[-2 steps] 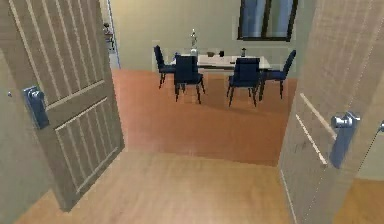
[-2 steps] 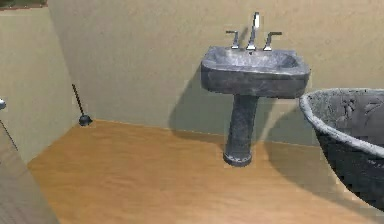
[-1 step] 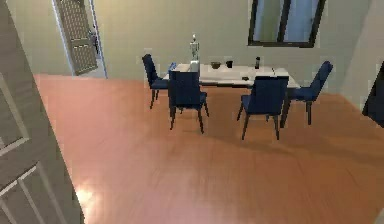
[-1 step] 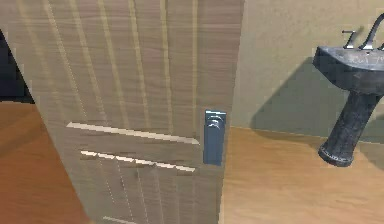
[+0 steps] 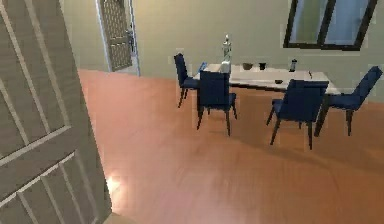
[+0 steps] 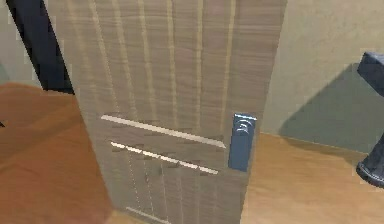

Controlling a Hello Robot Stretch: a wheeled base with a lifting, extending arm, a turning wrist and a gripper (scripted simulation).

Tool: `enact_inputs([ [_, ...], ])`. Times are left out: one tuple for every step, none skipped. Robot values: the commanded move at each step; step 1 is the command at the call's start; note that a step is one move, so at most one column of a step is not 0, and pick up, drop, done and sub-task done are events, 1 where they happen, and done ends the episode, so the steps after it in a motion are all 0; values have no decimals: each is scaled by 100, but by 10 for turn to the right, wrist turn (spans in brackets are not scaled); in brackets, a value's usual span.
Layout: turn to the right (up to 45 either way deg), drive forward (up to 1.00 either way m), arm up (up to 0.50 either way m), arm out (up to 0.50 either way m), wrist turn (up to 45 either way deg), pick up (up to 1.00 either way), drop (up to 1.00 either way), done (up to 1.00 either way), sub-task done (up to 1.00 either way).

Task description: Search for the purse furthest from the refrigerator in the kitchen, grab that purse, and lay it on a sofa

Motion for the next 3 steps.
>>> enact_inputs([
  [0, 25, 0, 0, 0, 0, 0, 0, 0],
  [-60, 0, 0, 0, 0, 0, 0, 0, 0],
  [0, 100, 0, 0, 0, 0, 0, 0, 0],
])
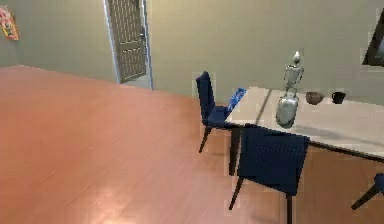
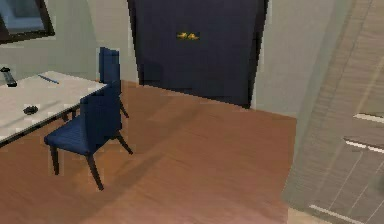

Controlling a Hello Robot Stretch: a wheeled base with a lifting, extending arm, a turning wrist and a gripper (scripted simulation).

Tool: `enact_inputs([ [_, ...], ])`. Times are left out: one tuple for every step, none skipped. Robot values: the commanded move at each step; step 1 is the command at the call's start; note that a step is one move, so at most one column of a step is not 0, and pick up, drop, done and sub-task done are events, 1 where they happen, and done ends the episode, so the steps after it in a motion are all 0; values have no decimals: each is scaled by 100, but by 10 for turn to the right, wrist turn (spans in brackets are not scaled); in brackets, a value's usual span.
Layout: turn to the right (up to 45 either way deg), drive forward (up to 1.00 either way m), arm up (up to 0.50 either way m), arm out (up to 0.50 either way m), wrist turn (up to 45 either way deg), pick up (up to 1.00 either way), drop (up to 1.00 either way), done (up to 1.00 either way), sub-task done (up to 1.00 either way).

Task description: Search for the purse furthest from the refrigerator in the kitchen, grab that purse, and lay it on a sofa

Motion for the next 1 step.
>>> enact_inputs([
  [-60, 0, 0, 0, 0, 0, 0, 0, 0],
])
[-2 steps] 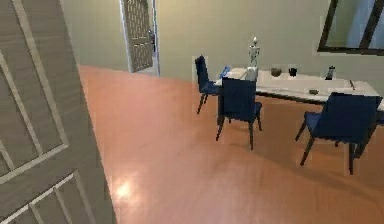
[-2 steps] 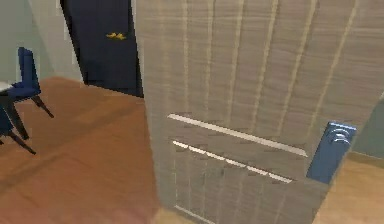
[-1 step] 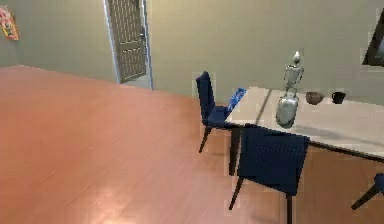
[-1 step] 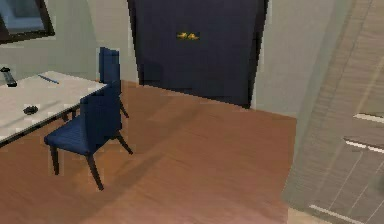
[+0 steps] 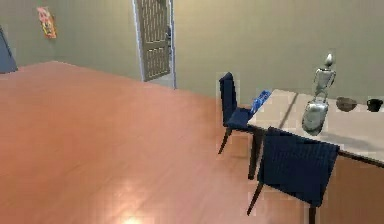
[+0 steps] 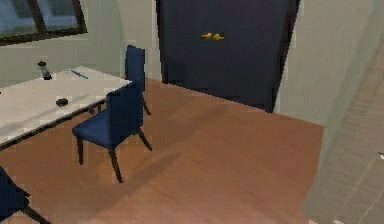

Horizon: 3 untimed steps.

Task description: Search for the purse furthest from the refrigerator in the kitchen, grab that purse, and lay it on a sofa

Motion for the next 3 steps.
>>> enact_inputs([
  [0, 55, 0, 0, 0, 0, 0, 0, 0],
  [-450, 0, 0, 0, 0, 0, 0, 0, 0],
  [0, 100, 0, 0, 0, 0, 0, 0, 0],
])
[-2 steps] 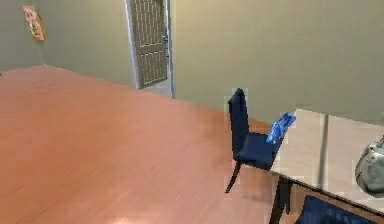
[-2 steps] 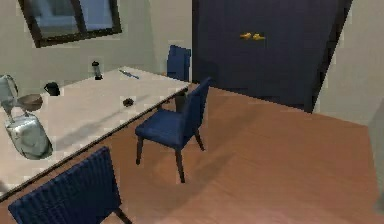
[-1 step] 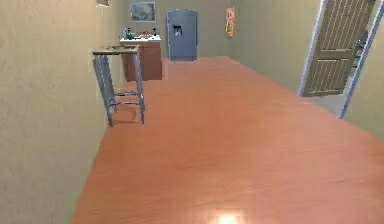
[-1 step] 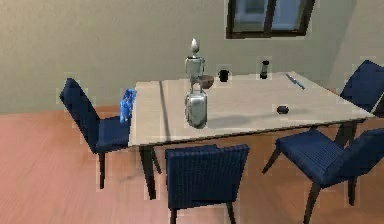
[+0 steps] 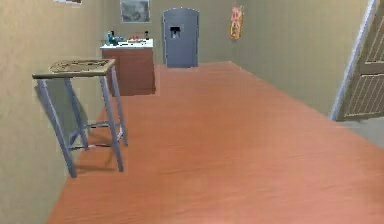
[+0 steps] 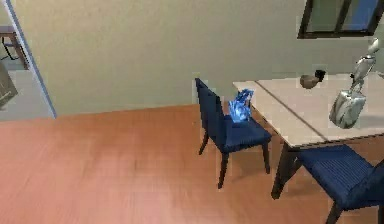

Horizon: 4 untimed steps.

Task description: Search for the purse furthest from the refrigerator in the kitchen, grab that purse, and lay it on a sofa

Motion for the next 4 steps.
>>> enact_inputs([
  [0, 100, 0, 0, 0, 0, 0, 0, 0],
  [-30, 0, 0, 0, 0, 0, 0, 0, 0],
  [0, 50, 0, 0, 0, 0, 0, 0, 0],
  [-60, 0, 0, 0, 0, 0, 0, 0, 0],
])
